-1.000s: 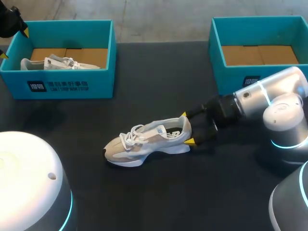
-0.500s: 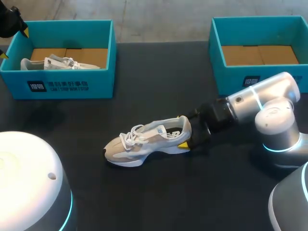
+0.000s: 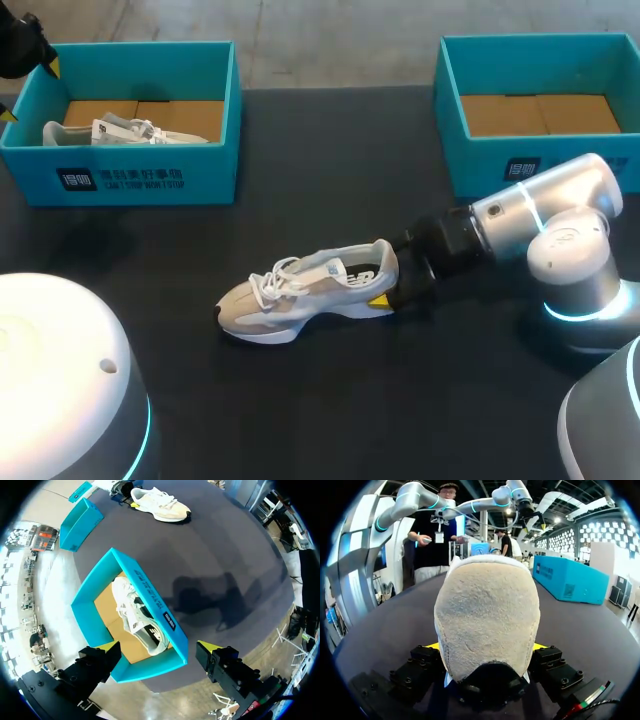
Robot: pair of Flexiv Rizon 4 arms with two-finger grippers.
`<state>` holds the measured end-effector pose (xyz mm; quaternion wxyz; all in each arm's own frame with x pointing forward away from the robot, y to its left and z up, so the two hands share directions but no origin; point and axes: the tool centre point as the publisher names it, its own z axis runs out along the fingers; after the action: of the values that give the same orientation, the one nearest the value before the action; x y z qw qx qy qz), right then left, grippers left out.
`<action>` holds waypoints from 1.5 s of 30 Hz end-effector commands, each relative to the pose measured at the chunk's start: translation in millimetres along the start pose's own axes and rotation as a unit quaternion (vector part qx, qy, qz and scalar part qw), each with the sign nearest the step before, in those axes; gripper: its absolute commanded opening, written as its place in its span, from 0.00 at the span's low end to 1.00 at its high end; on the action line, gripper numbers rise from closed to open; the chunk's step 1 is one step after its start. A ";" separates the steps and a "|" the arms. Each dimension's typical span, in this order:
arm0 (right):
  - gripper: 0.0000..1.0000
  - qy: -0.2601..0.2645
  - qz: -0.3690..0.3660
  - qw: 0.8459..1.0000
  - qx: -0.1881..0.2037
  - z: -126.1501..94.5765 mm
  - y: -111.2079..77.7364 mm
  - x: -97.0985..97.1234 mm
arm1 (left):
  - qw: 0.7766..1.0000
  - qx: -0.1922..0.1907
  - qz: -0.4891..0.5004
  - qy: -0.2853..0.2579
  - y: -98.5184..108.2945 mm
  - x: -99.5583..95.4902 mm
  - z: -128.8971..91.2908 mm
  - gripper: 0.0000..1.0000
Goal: Take the shoe out of the shoebox, open the shoe tongue, remove and reinsert the insole, then place the shoe into the shoebox
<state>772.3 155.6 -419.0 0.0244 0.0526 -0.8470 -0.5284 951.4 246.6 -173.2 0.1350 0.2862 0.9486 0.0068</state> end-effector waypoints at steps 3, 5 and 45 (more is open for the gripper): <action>0.00 -0.041 0.006 0.999 0.008 -15.9 0.8 12.3 | 1.000 -0.002 0.000 0.000 -0.9 0.8 -0.5 1.00; 0.00 -0.053 0.009 0.999 0.008 -20.9 -0.7 14.4 | 1.000 -0.002 0.000 0.000 -0.9 0.8 -0.5 1.00; 0.00 -0.094 0.039 0.995 0.012 -37.5 -18.4 22.4 | 1.000 -0.002 0.000 0.000 -0.9 0.8 -0.5 1.00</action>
<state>755.7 110.1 -418.1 -0.0345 -0.0299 -0.8525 -0.5208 951.4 246.6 -173.2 0.1350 0.2862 0.9486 0.0068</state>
